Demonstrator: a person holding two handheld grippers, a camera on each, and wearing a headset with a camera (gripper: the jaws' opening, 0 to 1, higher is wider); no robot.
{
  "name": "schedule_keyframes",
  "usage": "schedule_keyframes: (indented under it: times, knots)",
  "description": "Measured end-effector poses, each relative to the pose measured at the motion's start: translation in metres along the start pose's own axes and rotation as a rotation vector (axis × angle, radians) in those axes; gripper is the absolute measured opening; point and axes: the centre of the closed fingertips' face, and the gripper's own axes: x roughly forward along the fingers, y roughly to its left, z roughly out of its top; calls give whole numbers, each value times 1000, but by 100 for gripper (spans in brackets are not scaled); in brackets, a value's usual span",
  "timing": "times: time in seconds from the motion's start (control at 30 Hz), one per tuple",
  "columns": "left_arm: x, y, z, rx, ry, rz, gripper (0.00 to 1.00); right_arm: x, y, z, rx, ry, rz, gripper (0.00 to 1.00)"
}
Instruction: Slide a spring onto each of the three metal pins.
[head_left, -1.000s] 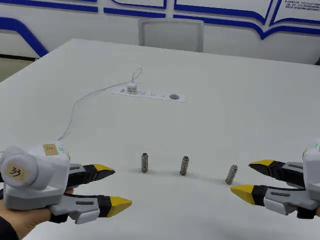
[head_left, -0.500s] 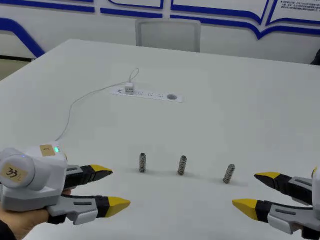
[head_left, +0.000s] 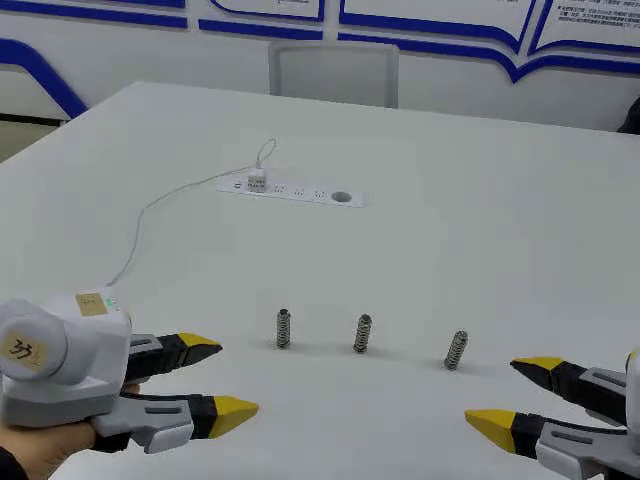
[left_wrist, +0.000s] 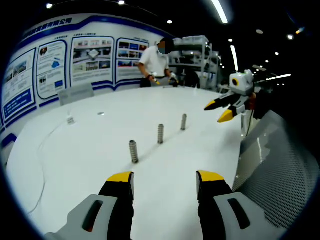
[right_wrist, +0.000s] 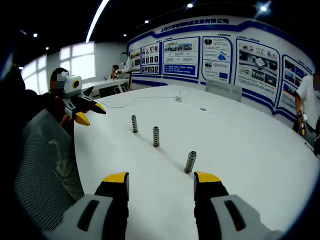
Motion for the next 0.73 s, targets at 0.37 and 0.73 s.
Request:
schedule_keyframes:
  times: [0.37, 0.73]
  knots:
    - [0, 0, -1, -5, 1, 1, 51, 1, 0, 0, -1, 4, -5, 53]
    - [0, 0, -1, -7, 3, 0, 51, 2, 2, -2, 5, 5, -7, 53]
